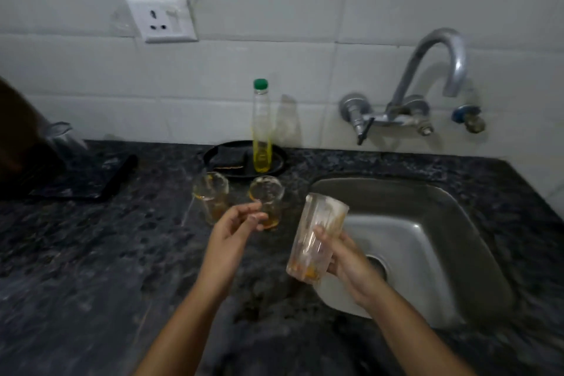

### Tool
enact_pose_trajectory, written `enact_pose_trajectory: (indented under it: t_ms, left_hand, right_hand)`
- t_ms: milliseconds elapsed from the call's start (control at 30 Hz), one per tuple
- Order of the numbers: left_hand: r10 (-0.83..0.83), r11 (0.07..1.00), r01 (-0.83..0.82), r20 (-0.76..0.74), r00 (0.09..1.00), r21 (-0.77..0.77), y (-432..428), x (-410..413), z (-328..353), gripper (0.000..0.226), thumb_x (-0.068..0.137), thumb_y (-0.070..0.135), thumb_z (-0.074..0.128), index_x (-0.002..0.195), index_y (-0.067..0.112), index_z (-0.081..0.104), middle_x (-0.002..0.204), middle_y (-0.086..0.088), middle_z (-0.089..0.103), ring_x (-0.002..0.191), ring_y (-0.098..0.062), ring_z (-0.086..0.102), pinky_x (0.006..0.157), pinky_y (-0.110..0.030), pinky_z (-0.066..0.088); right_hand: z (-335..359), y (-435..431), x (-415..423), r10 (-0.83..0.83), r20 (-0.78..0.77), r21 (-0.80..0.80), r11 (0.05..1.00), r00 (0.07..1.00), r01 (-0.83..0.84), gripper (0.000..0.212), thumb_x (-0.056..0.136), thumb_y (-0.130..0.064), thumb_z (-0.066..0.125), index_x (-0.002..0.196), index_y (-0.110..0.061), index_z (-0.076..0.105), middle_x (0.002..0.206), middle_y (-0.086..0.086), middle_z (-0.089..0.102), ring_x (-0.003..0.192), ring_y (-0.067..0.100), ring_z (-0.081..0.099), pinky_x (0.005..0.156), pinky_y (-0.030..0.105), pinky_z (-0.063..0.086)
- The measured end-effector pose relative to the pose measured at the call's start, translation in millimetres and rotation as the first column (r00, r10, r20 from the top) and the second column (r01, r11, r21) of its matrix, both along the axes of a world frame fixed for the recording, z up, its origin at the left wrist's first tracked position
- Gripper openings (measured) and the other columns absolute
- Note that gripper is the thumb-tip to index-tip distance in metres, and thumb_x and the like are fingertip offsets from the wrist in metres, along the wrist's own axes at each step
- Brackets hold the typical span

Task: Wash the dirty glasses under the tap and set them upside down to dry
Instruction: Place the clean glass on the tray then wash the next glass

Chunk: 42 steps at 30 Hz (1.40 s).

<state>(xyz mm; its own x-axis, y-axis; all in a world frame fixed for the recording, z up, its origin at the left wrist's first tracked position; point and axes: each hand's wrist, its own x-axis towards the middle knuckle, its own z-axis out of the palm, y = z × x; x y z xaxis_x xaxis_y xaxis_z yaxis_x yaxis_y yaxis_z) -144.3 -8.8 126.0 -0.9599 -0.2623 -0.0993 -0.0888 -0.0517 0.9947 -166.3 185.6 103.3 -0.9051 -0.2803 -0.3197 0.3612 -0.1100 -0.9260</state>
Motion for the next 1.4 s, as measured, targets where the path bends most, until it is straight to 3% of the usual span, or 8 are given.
enact_pose_trajectory:
  t_ms: [233,367,533,633,800,1033,1200,1400]
  left_hand:
    - [-0.099,0.984,0.09,-0.05,0.994,-0.157,138,-89,3,0.016,0.095,0.006,0.056,0.104,0.019,0.062,0.105,-0.006,0.068,0.084,-0.011,0.061,0.069,-0.012,0.046]
    - [-0.036,0.948,0.028,-0.018,0.999,-0.316,189,-151,21,0.033,0.096,0.024,0.056,0.128,0.016,0.052,0.114,0.0,0.062,0.106,-0.02,0.061,0.094,-0.036,0.048]
    - [0.035,0.828,0.014,0.076,0.997,-0.561,224,-194,47,0.052,0.101,0.043,0.04,0.139,0.008,0.039,0.126,-0.016,0.057,0.103,-0.032,0.059,0.082,-0.035,0.039]
    - [0.11,0.797,-0.017,0.118,0.987,-0.603,222,-211,42,0.058,0.104,0.043,0.025,0.126,-0.003,0.053,0.123,-0.025,0.06,0.109,-0.04,0.057,0.086,-0.04,0.043]
    - [0.115,0.755,-0.025,0.096,0.989,-0.655,212,-219,35,0.07,0.102,0.052,0.019,0.096,-0.003,0.062,0.098,-0.027,0.065,0.083,-0.033,0.057,0.072,-0.038,0.043]
    - [0.115,0.829,-0.004,0.163,0.98,-0.559,199,-230,37,0.042,0.107,0.025,0.027,0.133,0.001,0.05,0.114,-0.025,0.061,0.092,-0.031,0.058,0.078,-0.033,0.044]
    - [0.096,0.983,-0.071,0.147,0.984,-0.171,194,-228,35,0.054,0.105,0.045,0.018,0.083,0.007,0.05,0.09,-0.019,0.063,0.093,-0.038,0.068,0.092,-0.049,0.054]
    - [-0.188,0.965,0.217,0.188,0.964,-0.145,187,-202,11,0.045,0.103,0.049,0.025,0.125,0.017,0.047,0.118,-0.008,0.061,0.105,-0.02,0.058,0.092,-0.035,0.043]
  right_hand:
    - [3,131,-40,-0.102,-0.043,0.013,0.995,0.994,0.102,0.031,0.085,-0.034,0.062,0.115,-0.028,0.057,0.106,-0.001,0.07,0.098,0.017,0.068,0.078,0.033,0.056]
    - [2,175,-64,-0.135,-0.092,0.059,0.988,0.987,0.141,0.044,0.085,-0.034,0.066,0.126,-0.026,0.052,0.116,-0.006,0.064,0.104,0.008,0.061,0.075,0.024,0.05]
    - [-8,201,-90,-0.113,-0.106,0.112,0.986,0.988,0.125,0.061,0.077,-0.036,0.075,0.131,-0.025,0.047,0.12,-0.006,0.063,0.106,0.008,0.061,0.078,0.024,0.05]
    - [-13,205,-94,-0.101,-0.141,0.172,0.977,0.985,0.125,0.06,0.074,-0.033,0.079,0.124,-0.028,0.047,0.115,-0.009,0.063,0.105,0.007,0.06,0.086,0.026,0.049]
    - [-21,203,-100,-0.054,-0.191,0.28,0.954,0.98,0.107,0.059,0.069,-0.035,0.082,0.116,-0.035,0.046,0.117,-0.009,0.062,0.107,0.007,0.059,0.097,0.033,0.048]
    - [-21,186,-110,-0.02,-0.21,0.328,0.94,0.977,0.09,0.063,0.069,-0.035,0.082,0.119,-0.033,0.044,0.119,-0.008,0.061,0.11,0.01,0.058,0.1,0.037,0.047]
    - [-21,172,-119,-0.02,-0.212,0.341,0.935,0.977,0.093,0.063,0.068,-0.034,0.083,0.119,-0.032,0.044,0.119,-0.008,0.062,0.111,0.012,0.058,0.101,0.039,0.047]
    - [-19,163,-119,-0.052,-0.235,0.299,0.946,0.971,0.122,0.066,0.065,-0.021,0.086,0.118,-0.031,0.049,0.119,-0.006,0.063,0.111,0.013,0.06,0.098,0.035,0.048]
